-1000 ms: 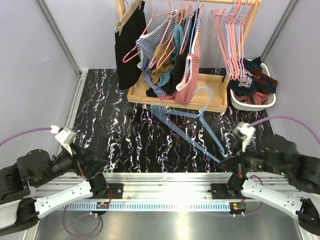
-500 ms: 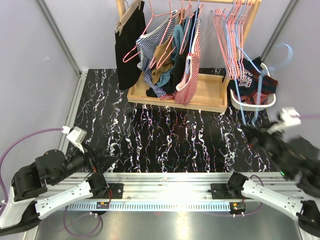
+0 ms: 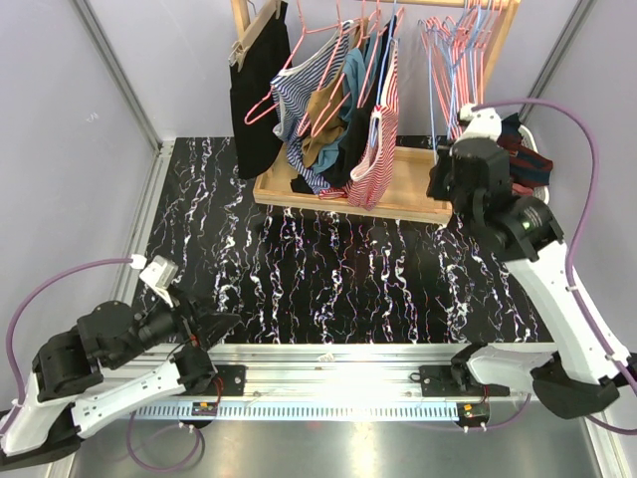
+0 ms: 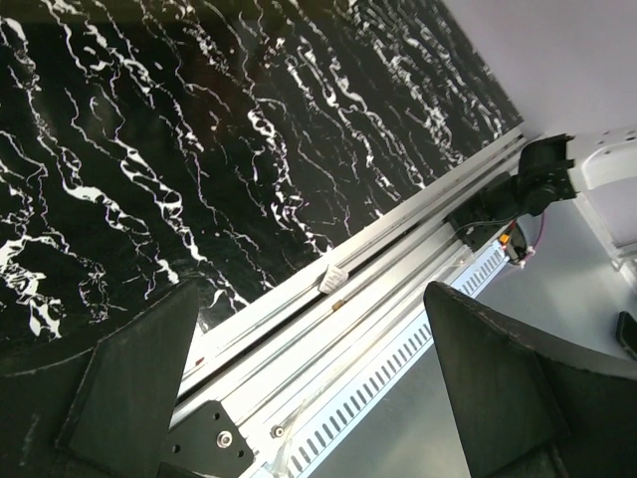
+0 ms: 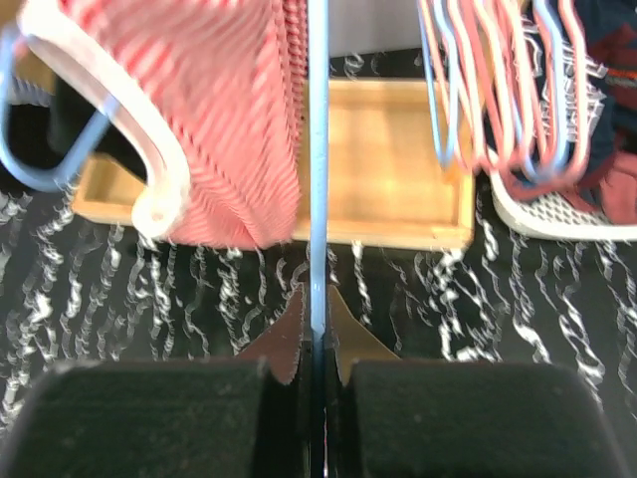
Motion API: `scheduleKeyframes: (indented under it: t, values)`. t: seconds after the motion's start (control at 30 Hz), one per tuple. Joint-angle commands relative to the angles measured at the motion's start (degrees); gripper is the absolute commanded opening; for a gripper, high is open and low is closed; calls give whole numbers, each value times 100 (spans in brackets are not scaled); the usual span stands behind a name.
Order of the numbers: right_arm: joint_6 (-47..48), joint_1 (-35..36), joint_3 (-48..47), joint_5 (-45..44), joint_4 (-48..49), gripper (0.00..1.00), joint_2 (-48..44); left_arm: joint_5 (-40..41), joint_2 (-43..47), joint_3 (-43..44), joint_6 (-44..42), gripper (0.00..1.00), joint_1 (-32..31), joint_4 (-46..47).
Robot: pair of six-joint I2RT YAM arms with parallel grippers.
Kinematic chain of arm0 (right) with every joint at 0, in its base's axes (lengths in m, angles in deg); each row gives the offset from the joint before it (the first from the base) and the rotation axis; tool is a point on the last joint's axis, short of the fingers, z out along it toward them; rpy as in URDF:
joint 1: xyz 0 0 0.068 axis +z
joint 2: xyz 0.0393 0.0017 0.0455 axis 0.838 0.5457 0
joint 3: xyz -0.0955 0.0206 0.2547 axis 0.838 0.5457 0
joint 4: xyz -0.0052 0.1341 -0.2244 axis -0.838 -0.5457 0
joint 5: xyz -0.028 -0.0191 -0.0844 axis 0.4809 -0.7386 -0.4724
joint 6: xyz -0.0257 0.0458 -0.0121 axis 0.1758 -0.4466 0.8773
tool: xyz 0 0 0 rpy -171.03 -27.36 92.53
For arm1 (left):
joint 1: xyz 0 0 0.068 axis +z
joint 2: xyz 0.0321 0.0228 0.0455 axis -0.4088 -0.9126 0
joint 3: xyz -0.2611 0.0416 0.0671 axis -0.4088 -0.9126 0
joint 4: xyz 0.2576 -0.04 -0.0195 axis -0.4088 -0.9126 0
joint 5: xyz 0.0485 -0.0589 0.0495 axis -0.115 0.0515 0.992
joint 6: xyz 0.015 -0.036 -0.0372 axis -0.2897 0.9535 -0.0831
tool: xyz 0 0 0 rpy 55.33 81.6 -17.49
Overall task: Remove the tank top from the hanger
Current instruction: Hang the hanger back to the clothesline with the right arm
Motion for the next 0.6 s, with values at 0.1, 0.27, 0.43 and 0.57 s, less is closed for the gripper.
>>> scheduleKeyframes:
  t: [0.1, 0.27, 0.43, 0.57]
  values:
    - [241, -809, -1025, 1648, 473, 0, 816, -82, 433, -108, 104, 99, -26, 327]
    - [232, -1363, -1774, 2231, 323, 0, 1651, -179, 539, -284, 174, 99, -18, 441]
    - [206, -1653, -2967, 2644, -169, 0, 2573, -293, 548, -381, 201, 99, -26, 573]
    - [127, -1698, -3076, 2733, -345, 0, 2883, -328, 583, -416, 210, 99, -26, 643]
